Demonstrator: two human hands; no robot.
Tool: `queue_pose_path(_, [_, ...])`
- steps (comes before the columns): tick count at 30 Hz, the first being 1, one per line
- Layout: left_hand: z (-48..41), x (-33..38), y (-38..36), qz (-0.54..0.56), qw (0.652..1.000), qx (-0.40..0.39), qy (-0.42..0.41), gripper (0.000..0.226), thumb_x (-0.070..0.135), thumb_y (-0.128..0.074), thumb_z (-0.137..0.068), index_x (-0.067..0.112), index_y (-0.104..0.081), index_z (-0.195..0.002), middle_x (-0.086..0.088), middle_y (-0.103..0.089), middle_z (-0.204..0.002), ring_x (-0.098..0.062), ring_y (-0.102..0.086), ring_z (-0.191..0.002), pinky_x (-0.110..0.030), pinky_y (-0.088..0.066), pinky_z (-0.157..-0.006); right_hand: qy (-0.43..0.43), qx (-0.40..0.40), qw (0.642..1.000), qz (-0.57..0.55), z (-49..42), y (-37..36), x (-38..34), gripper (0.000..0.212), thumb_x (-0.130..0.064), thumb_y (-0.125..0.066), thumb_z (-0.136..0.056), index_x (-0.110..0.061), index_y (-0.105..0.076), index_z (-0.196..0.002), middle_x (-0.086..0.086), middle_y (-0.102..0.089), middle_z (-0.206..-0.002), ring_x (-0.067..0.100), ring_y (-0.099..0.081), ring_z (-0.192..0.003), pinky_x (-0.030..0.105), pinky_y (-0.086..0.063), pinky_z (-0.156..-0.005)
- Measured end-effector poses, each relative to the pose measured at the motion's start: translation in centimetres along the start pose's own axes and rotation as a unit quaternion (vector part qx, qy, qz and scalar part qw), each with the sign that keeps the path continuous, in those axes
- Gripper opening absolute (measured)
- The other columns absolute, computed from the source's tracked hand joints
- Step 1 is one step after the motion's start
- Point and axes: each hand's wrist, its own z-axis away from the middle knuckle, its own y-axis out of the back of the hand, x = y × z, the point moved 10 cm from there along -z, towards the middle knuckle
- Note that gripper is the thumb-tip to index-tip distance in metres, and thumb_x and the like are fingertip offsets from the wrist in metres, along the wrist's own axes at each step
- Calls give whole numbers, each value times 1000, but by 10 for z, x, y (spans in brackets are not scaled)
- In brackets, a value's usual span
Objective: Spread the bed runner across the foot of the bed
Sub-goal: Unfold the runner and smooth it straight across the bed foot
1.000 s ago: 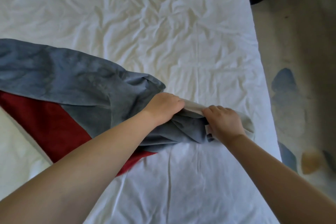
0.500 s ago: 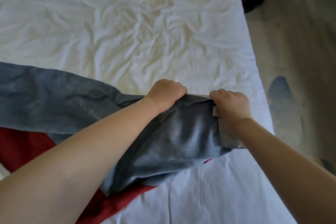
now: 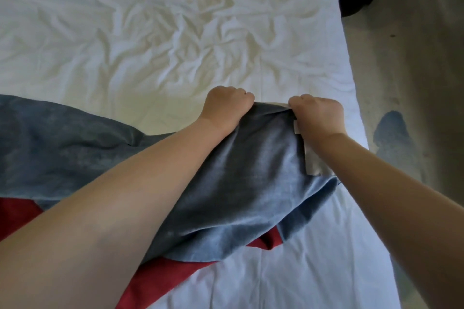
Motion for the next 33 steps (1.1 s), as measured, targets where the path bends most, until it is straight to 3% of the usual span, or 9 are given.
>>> queue_pose_path(7, [-12,-4,-16,-10,999,-40,9,22,-8,-46,-75,7,-56,-88,-6,-49,-75,-25,-43,-65,-29,-14,-46,10,-17,1000,-22,-15,-22,-6,23,5,-60,-74,-13,-48,-80,4,-55,-79,22,-41,-60,25,-19,-45])
queue_pose_path(10, [-12,-5,-24,5,999,-38,8,19,-7,-46,-76,7,-56,-85,-3,-41,-71,-22,-39,-63,-27,-13,-46,8,-22,999,-27,-16,-28,-7,24,5,-59,-74,-13,-46,-80,5,-55,-80,23,-43,-62,27,-26,-49])
queue_pose_path(14, [-12,-9,-22,30,999,-14,27,19,-6,-48,-73,7,-56,-84,-7,-54,-76,-26,-45,-67,-29,-16,-48,14,-10,999,-30,-15,-27,-6,24,3,-54,-78,-11,-53,-98,4,-51,-78,26,-49,-65,29,-29,-51])
queue_pose_path(19, [-2,1,0,82,994,51,56,17,4,-51,-76,9,-58,-91,-8,-61,-92,-30,-57,-86,-35,-34,-62,59,24,998,-23,-1,-13,-3,31,-20,-53,-90,-21,-47,-120,1,-59,-100,25,-59,-85,30,-32,-52])
queue_pose_path(22, [16,17,16,123,986,86,68,18,7,-55,-77,9,-60,-94,-8,-61,-95,-29,-58,-88,-33,-37,-64,103,37,994,-11,19,-5,-3,34,-25,-53,-89,-22,-49,-122,0,-60,-102,24,-58,-87,30,-36,-52])
queue_pose_path(25, [42,48,24,161,979,101,69,23,11,-59,-78,8,-63,-101,-9,-65,-101,-28,-61,-92,-36,-47,-70,165,58,985,-13,51,1,-10,38,-19,-61,-81,-17,-58,-119,4,-64,-98,28,-60,-79,30,-38,-49])
queue_pose_path(29, [87,95,19,222,965,121,66,14,13,-57,-71,11,-61,-85,-4,-61,-83,-23,-58,-76,-30,-39,-58,223,90,969,-47,97,-5,-20,31,-5,-66,-70,-7,-69,-101,12,-67,-89,31,-61,-65,35,-46,-42])
queue_pose_path(33, [125,141,-10,267,959,64,71,26,23,-52,-73,13,-64,-94,-6,-63,-88,-27,-59,-83,-35,-47,-69,285,74,952,-79,146,-26,-30,32,-13,-48,-78,-8,-69,-102,11,-67,-90,32,-64,-75,37,-51,-53])
